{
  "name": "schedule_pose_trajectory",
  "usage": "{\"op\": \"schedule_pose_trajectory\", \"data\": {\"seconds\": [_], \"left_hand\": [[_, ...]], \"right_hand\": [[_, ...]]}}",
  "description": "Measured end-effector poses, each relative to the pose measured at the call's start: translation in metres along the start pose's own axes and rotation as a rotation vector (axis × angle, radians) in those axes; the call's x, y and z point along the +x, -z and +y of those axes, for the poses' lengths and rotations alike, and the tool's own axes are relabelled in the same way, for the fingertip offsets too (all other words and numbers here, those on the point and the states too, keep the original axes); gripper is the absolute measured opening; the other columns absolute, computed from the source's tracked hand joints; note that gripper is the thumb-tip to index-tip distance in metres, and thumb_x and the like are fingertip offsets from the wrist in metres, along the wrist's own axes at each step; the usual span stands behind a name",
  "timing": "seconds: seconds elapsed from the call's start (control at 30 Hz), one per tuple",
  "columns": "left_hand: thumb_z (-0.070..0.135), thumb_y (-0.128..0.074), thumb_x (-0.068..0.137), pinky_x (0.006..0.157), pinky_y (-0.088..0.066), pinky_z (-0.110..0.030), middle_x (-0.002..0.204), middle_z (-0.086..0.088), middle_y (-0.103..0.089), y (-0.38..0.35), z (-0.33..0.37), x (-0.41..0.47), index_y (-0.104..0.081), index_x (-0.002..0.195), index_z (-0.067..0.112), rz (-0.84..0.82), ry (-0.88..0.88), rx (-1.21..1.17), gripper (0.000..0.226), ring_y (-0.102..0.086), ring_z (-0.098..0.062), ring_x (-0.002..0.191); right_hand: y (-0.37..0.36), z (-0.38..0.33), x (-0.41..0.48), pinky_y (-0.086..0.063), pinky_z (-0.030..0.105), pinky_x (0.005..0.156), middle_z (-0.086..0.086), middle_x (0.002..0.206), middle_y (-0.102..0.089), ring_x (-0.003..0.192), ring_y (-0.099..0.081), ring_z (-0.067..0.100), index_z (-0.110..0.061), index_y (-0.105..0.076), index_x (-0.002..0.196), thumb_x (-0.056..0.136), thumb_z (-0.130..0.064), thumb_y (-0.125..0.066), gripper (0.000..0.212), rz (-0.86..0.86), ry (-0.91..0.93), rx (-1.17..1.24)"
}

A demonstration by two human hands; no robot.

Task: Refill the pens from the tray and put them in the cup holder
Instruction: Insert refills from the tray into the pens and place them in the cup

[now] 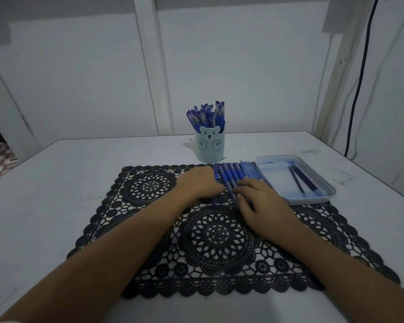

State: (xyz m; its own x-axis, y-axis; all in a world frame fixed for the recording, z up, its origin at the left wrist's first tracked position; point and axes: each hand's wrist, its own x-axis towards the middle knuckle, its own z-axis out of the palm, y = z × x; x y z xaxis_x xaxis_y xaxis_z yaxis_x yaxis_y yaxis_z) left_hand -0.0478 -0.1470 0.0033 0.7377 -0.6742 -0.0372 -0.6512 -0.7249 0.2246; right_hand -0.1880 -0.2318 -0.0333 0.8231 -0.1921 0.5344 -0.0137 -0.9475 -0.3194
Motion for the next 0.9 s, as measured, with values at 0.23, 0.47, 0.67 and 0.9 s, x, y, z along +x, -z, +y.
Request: {"op": "schedule_pose_trajectory", "data": {"seconds": [0.23,0.47,0.67,0.9], "left_hand": [[0.021,-0.047,0.089,0.064,-0.04,-0.031,0.077,0.001,-0.044,0.011,-0.014,-0.028,-0.043,0.096,0.012,0.098,0.079,0.179,0.012,-0.049,-0.019,0.074],[0.02,-0.037,0.095,0.062,-0.044,-0.025,0.099,0.0,-0.046,-0.012,-0.057,-0.082,-0.044,0.116,0.017,0.364,-0.282,0.22,0.023,-0.044,-0.01,0.071],[0.018,-0.035,0.087,0.056,-0.034,-0.026,0.075,0.003,-0.051,-0.024,-0.064,-0.09,-0.061,0.098,0.016,0.547,-0.584,0.224,0.028,-0.042,-0.012,0.061],[0.017,-0.035,0.09,0.056,-0.04,-0.032,0.077,0.002,-0.053,-0.021,-0.064,-0.091,-0.059,0.097,0.014,0.531,-0.65,0.121,0.025,-0.045,-0.014,0.064]], "right_hand": [[0.001,-0.003,-0.001,-0.047,0.037,0.091,0.005,0.104,-0.063,0.096,-0.059,0.021,-0.007,-0.066,0.105,0.087,-0.031,-0.032,0.046,0.018,0.026,-0.004],[0.001,-0.021,-0.002,-0.047,0.042,0.093,0.013,0.118,-0.059,0.109,-0.057,0.029,-0.004,-0.055,0.121,0.084,-0.033,-0.049,0.048,-0.013,0.244,-0.285],[-0.006,-0.025,-0.007,-0.046,0.031,0.059,0.002,0.078,-0.064,0.068,-0.06,0.021,-0.012,-0.066,0.09,0.071,-0.019,-0.072,0.021,-0.001,0.308,-0.455],[0.004,-0.025,-0.008,-0.035,0.024,0.032,-0.005,0.059,-0.054,0.04,-0.045,0.013,-0.02,-0.055,0.098,0.086,-0.027,-0.048,0.015,-0.118,0.31,-0.287]]}}
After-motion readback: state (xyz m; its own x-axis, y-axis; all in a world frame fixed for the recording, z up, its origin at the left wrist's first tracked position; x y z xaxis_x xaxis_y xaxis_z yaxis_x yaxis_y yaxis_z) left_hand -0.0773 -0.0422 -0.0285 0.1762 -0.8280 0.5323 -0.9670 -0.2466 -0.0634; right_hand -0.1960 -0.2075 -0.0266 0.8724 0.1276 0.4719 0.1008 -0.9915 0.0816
